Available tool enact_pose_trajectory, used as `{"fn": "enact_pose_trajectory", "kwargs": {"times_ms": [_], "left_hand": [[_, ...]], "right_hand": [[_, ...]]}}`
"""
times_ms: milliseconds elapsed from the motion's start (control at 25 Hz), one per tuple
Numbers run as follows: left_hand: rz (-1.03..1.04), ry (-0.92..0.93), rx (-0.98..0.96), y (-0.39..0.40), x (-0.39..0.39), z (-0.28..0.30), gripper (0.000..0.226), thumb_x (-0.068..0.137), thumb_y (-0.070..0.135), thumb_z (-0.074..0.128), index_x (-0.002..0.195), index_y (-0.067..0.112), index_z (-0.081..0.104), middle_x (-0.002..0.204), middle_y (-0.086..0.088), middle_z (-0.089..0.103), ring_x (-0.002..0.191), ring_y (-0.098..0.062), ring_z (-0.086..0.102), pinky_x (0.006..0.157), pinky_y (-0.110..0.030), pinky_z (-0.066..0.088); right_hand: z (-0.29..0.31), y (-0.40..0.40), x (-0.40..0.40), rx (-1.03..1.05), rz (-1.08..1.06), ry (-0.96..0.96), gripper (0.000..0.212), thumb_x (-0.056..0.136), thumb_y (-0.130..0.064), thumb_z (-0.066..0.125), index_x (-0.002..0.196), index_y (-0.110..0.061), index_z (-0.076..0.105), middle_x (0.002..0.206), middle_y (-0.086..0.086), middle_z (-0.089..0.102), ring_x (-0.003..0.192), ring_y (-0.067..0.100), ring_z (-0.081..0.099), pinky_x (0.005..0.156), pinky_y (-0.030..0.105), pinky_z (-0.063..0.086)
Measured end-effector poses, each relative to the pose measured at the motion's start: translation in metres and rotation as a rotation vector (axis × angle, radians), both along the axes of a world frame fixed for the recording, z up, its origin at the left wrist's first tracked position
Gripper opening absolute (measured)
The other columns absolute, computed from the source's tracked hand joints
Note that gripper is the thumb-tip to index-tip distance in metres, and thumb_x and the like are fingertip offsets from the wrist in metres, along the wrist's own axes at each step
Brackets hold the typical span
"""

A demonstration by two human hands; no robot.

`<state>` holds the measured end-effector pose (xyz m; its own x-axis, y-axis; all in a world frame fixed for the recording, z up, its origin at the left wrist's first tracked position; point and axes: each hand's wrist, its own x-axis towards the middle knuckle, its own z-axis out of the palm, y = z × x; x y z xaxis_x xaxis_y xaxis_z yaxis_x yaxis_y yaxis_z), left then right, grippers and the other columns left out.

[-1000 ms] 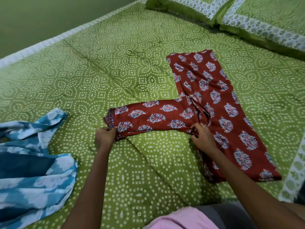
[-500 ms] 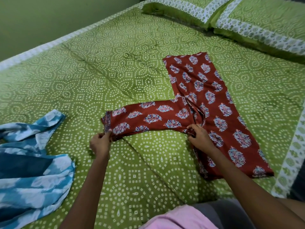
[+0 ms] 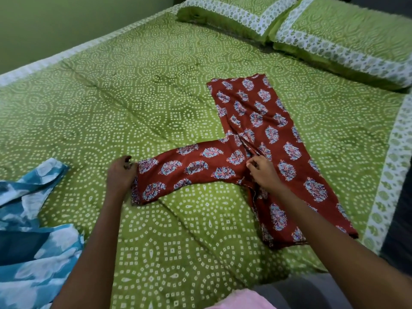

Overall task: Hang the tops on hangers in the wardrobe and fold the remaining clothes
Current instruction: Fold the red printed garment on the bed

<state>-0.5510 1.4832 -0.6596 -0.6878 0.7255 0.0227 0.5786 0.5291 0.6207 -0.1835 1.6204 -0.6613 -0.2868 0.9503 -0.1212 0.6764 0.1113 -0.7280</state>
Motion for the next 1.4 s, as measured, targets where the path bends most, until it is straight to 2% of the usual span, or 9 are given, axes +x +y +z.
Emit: {"fn": "enact_pose_trajectory", "kwargs": {"times_ms": [160,400,640,920,1040,1160,1240,1320,1400], "left_hand": [[-0.166,0.061,0.052,0.002,-0.009,-0.026,0.022,0.082,0.019,0.071,0.094,0.001,0.068,0.095,-0.017,0.060,0.096,-0.033,0.054,0.081,-0.034,0.038],[-0.082,0.035,0.199,-0.005,-0.003,-0.038,0.025,0.088,0.021,0.054,0.096,-0.001,0.061,0.096,-0.018,0.057,0.094,-0.031,0.052,0.077,-0.031,0.034],[-0.108,-0.018,0.175,-0.002,-0.012,-0.033,0.023,0.090,0.028,0.056,0.092,0.005,0.060,0.087,-0.013,0.058,0.084,-0.025,0.052,0.072,-0.034,0.038],[0.037,-0.373,-0.021,0.000,-0.034,-0.013,0.014,0.089,0.022,0.062,0.095,0.010,0.061,0.098,-0.019,0.065,0.080,-0.023,0.056,0.071,-0.037,0.047],[0.259,-0.524,0.049,0.002,-0.023,-0.007,0.031,0.088,0.026,0.064,0.105,0.001,0.059,0.105,-0.020,0.064,0.082,-0.022,0.055,0.063,-0.030,0.044],[0.507,-0.778,0.191,-0.013,-0.005,-0.009,0.048,0.084,0.037,0.067,0.110,-0.002,0.058,0.103,-0.013,0.062,0.088,-0.021,0.056,0.078,-0.033,0.049],[0.532,-0.722,0.119,-0.020,0.012,-0.013,0.054,0.080,0.046,0.068,0.107,0.000,0.061,0.102,-0.015,0.065,0.090,-0.025,0.060,0.083,-0.036,0.050],[0.490,-0.421,-0.033,-0.018,0.033,-0.011,0.051,0.086,0.049,0.059,0.107,0.002,0.062,0.105,-0.021,0.064,0.095,-0.033,0.061,0.079,-0.034,0.045],[0.480,-0.157,-0.052,-0.012,0.050,-0.003,0.044,0.094,0.042,0.047,0.114,0.004,0.056,0.111,-0.024,0.061,0.101,-0.040,0.057,0.078,-0.039,0.041]], "right_hand": [[0.015,0.045,-0.021,0.104,0.022,-0.054,0.018,0.095,-0.007,0.046,0.103,-0.005,0.062,0.105,0.004,0.053,0.094,0.023,0.054,0.088,0.043,0.048],[0.007,0.101,-0.063,0.039,0.275,-0.236,0.043,0.088,0.009,0.041,0.127,-0.005,0.053,0.134,0.014,0.048,0.125,0.028,0.044,0.106,0.035,0.034],[0.003,0.128,-0.071,0.075,0.341,-0.374,0.017,0.089,-0.006,0.057,0.101,-0.004,0.069,0.109,0.013,0.062,0.102,0.027,0.057,0.094,0.032,0.045],[-0.008,0.132,-0.078,0.177,0.102,-0.280,0.021,0.088,-0.002,0.052,0.095,-0.002,0.072,0.101,0.017,0.068,0.088,0.031,0.064,0.087,0.041,0.052],[-0.013,0.100,-0.083,0.269,0.038,-0.362,0.034,0.090,-0.014,0.055,0.123,-0.004,0.053,0.130,0.017,0.048,0.117,0.030,0.048,0.103,0.040,0.038],[-0.029,0.047,-0.097,0.350,0.005,-0.570,0.059,0.098,-0.033,0.037,0.146,-0.003,0.021,0.155,0.017,0.016,0.144,0.030,0.013,0.116,0.046,0.002],[-0.037,0.015,-0.113,0.177,-0.012,-0.596,0.066,0.100,-0.043,0.023,0.148,-0.002,0.006,0.157,0.016,0.001,0.145,0.028,-0.002,0.116,0.047,-0.007],[-0.037,-0.006,-0.138,0.049,0.021,-0.588,0.071,0.098,-0.051,0.014,0.148,-0.004,-0.004,0.156,0.015,-0.008,0.145,0.029,-0.009,0.115,0.046,-0.009],[-0.033,-0.027,-0.166,0.118,0.203,-0.577,0.070,0.097,-0.053,0.011,0.149,-0.009,-0.008,0.154,0.011,-0.014,0.144,0.030,-0.013,0.115,0.047,-0.010]]}}
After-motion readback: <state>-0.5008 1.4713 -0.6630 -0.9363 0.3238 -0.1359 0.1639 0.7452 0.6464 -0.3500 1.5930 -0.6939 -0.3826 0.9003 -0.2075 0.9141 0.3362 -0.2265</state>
